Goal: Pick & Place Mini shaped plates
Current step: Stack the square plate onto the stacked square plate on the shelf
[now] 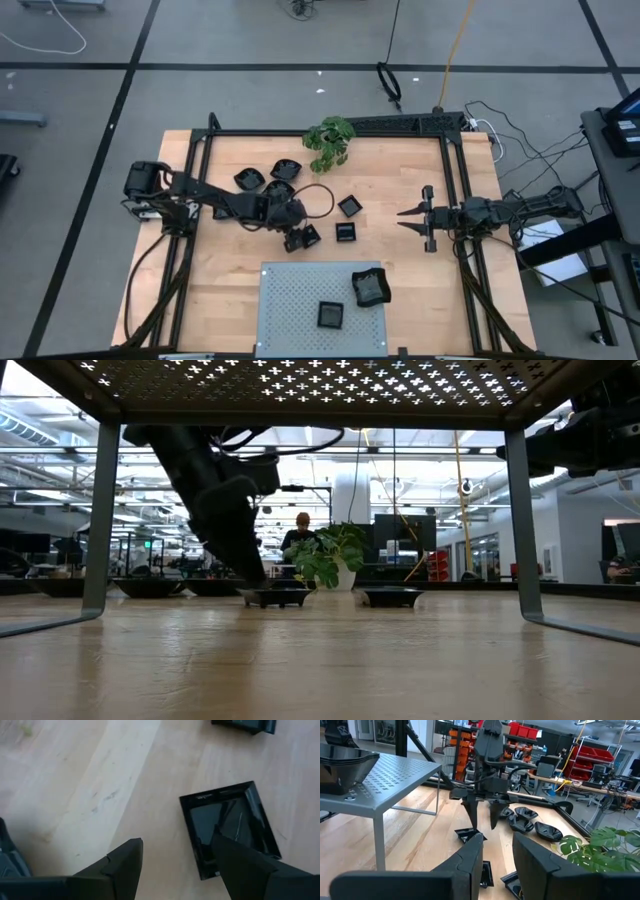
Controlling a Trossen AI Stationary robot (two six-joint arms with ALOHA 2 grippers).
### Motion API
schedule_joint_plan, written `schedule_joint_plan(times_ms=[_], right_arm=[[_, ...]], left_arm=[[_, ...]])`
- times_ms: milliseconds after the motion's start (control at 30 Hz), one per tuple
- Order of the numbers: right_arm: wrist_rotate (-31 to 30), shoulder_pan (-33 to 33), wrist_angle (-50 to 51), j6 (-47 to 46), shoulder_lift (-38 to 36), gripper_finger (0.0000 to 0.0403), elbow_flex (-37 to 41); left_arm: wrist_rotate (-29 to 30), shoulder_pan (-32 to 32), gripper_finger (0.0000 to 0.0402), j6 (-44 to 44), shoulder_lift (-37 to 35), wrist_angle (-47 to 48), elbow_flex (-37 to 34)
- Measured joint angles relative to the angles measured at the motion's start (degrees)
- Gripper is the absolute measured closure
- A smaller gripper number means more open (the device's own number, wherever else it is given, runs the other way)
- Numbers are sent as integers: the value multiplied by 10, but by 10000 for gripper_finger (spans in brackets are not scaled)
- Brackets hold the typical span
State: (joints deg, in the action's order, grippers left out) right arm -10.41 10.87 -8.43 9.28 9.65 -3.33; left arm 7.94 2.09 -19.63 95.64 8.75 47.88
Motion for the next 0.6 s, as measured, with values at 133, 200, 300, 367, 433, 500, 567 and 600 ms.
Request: schedule_joint_plan(times_ms=[133,200,300,367,433,500,567,600], right_arm=[[0,0,1,0,0,307,0],[0,0,1,0,0,307,0],[0,0,1,0,0,309,0],[0,0,1,0,0,309,0],[0,0,1,0,0,307,0],[0,0,1,0,0,307,0],[0,0,1,0,0,308,0],[0,0,0,0,0,309,0]], left_arm=[[2,8,158,0,0,0,0],[13,11,158,0,0,0,0],[15,10,158,0,0,3,0],[15,10,158,0,0,7,0],[14,10,158,0,6,3,0],[6,10,158,0,9,4,0],[6,11,158,0,16,-6,0],[8,11,158,3,19,-9,1]])
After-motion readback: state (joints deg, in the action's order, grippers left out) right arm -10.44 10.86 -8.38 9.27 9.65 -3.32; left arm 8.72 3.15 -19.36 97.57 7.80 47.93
